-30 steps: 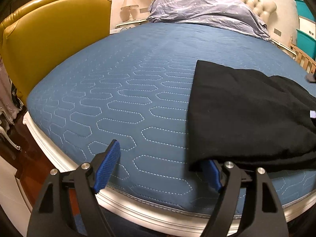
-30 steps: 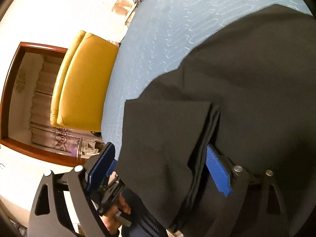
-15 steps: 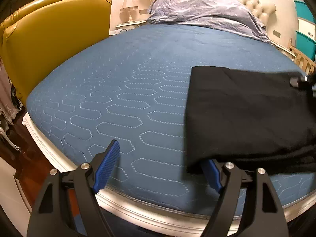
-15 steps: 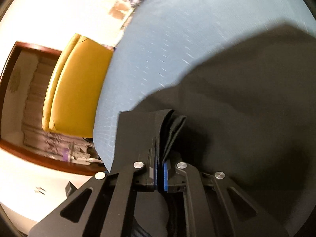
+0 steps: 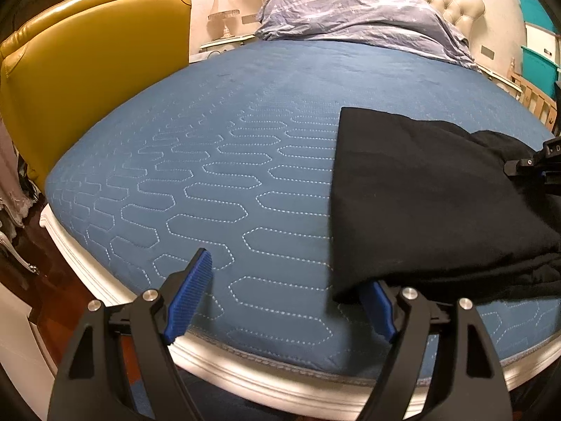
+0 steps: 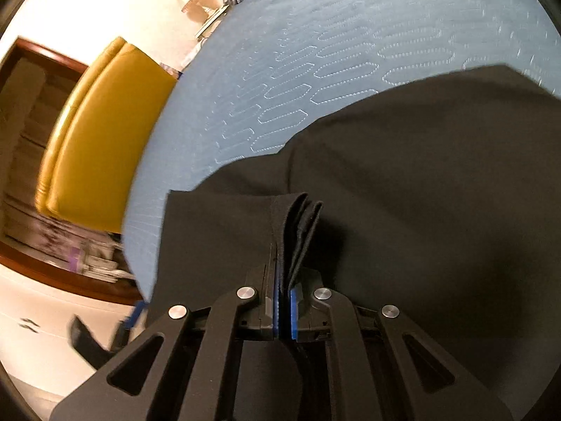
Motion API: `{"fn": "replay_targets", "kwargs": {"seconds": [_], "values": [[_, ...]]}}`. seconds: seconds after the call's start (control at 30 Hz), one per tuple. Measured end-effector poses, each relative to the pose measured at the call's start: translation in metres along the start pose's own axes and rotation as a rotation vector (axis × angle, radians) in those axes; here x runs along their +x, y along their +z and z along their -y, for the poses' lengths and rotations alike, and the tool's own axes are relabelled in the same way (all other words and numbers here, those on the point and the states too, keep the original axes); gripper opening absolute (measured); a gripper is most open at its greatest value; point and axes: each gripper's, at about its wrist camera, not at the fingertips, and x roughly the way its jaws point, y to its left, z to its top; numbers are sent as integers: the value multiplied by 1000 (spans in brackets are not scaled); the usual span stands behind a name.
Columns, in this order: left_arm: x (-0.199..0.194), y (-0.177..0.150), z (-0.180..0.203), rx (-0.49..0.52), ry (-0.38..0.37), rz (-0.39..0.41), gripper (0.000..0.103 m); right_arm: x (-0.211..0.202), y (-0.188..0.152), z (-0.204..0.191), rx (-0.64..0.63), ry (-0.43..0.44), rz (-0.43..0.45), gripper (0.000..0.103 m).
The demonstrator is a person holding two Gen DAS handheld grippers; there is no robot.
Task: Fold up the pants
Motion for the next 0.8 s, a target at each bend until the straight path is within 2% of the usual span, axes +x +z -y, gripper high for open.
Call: {"fn": "replay_targets", "kwargs": {"seconds": [0.13,0.37,0.53,0.7,0.77,0.8], "values": [[-10,-5,-3,13,-5,-11,80,5,-7,-13,-61,-100,38,6],[-34,-15,-7,18,28,-6,80,5,-12,-18,-111,-155,71,6],[-50,-1,-6,-3,43,50,80,7,-15,-25,-140,-189,88,6],[-50,23,11,8,2,90,80,9,-16,-29,-158,-209,101,5],[-44,31,20,11,-19,88,76,9,-17,-31,-167,-219,106,5],[-41,34,24,15,-32,84,69,8,-18,-31,-168,-222,109,5]]}}
